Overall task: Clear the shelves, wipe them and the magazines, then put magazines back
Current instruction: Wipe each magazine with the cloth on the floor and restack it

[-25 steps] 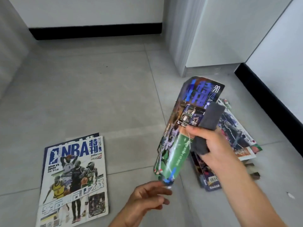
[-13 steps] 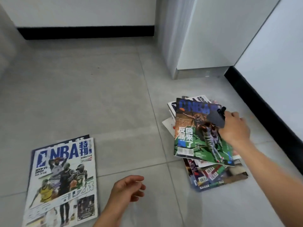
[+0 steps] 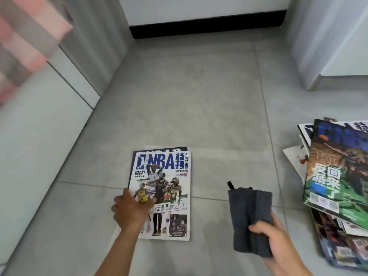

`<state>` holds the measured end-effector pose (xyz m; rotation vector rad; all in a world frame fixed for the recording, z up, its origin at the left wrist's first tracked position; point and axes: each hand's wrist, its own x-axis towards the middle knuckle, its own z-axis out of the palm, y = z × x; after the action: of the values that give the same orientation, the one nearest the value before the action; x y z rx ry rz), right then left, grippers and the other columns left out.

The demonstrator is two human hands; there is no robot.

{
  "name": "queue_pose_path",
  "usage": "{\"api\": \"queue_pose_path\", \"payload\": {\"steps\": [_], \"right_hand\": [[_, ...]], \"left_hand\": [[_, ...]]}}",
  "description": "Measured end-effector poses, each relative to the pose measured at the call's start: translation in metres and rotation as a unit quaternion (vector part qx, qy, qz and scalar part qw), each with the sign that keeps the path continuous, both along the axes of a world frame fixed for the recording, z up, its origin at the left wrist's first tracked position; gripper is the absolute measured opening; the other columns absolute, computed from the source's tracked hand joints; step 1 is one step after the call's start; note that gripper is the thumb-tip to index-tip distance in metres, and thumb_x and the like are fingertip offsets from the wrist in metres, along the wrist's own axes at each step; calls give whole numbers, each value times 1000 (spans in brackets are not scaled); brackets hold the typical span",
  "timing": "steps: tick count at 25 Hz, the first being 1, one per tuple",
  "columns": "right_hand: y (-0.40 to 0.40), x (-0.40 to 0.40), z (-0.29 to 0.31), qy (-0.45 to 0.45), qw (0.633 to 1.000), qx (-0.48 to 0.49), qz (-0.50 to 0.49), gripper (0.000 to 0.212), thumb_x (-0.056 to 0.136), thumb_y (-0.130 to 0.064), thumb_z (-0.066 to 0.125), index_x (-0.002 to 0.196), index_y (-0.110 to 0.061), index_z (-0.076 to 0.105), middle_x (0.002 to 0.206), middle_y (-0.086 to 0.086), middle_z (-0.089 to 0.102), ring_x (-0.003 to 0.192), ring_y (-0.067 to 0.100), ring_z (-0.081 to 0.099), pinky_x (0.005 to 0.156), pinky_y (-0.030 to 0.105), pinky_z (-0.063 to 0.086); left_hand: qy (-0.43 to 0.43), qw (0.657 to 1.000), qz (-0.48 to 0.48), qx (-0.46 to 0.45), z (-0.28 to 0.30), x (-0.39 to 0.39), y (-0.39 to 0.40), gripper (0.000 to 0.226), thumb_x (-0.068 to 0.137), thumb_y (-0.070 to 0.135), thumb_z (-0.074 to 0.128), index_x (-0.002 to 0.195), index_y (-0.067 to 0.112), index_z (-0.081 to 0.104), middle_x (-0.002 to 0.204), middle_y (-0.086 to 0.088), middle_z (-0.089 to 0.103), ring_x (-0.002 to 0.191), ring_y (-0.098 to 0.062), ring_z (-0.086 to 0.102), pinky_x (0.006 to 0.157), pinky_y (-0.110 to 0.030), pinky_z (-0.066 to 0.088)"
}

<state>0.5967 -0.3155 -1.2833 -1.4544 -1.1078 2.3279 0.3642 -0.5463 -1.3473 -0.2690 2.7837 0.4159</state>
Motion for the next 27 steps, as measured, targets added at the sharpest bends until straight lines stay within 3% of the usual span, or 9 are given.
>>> {"api": "queue_pose_path", "payload": {"steps": [3,7,12,15,16,18,20,23,27], "right_hand": [[10,-7,-7,4,996,-31,-81,65,79,19,40,122,-24,64,102,5,75,93,25,67,80,41,49],[47,4,1,-34,987,50,-147,70,81,15,42,129,-32,59,112,5,69,100,26,63,90,47,47],[51,19,0,-45,976,93,-191,65,80,18,44,119,-31,63,104,4,68,91,23,61,80,40,49],[50,16,7,-45,954,261,-139,70,84,19,52,127,-35,58,109,-7,66,95,13,60,74,31,49],[47,13,6,-84,913,395,-54,75,83,16,55,135,-37,53,125,-7,61,107,14,58,79,37,53],[45,15,-27,-167,725,646,169,83,76,5,59,149,-30,40,158,-10,33,133,20,41,99,56,49],[32,19,-73,-216,608,687,334,75,78,-16,55,152,-24,38,166,-14,7,145,27,28,109,64,37],[-12,22,-98,-199,614,656,391,66,96,-50,39,156,-24,30,166,-2,17,152,29,19,117,51,19],[21,22,-106,-162,547,713,408,69,97,-50,38,159,-24,20,146,0,54,135,23,50,108,46,45]], "left_hand": [[50,998,38,30,-5,-14,-3,67,73,44,81,124,10,56,120,-18,57,111,-39,52,89,-46,49],[36,952,73,295,6,3,11,16,95,22,62,110,22,57,107,-4,69,95,-27,65,80,-38,51],[-110,869,135,463,20,45,64,17,93,12,62,104,26,61,99,-1,74,91,-24,70,81,-46,57],[-192,853,98,475,11,85,105,12,95,17,61,103,26,63,99,-2,75,91,-27,72,85,-51,58],[-199,867,61,452,7,99,116,10,97,20,58,101,28,63,100,0,75,92,-24,71,86,-48,58],[-175,909,-34,376,0,119,128,15,100,22,53,96,31,64,100,6,73,88,-10,68,82,-34,58],[-103,947,-165,256,-4,119,130,16,99,23,53,97,29,68,96,12,70,82,-3,64,76,-26,55],[-100,947,-230,202,0,101,129,1,93,26,65,93,25,66,84,14,66,74,-1,61,71,-20,50],[-162,942,-196,220,-1,84,125,18,84,27,77,85,23,59,77,7,67,71,-6,64,62,-21,47]]}}
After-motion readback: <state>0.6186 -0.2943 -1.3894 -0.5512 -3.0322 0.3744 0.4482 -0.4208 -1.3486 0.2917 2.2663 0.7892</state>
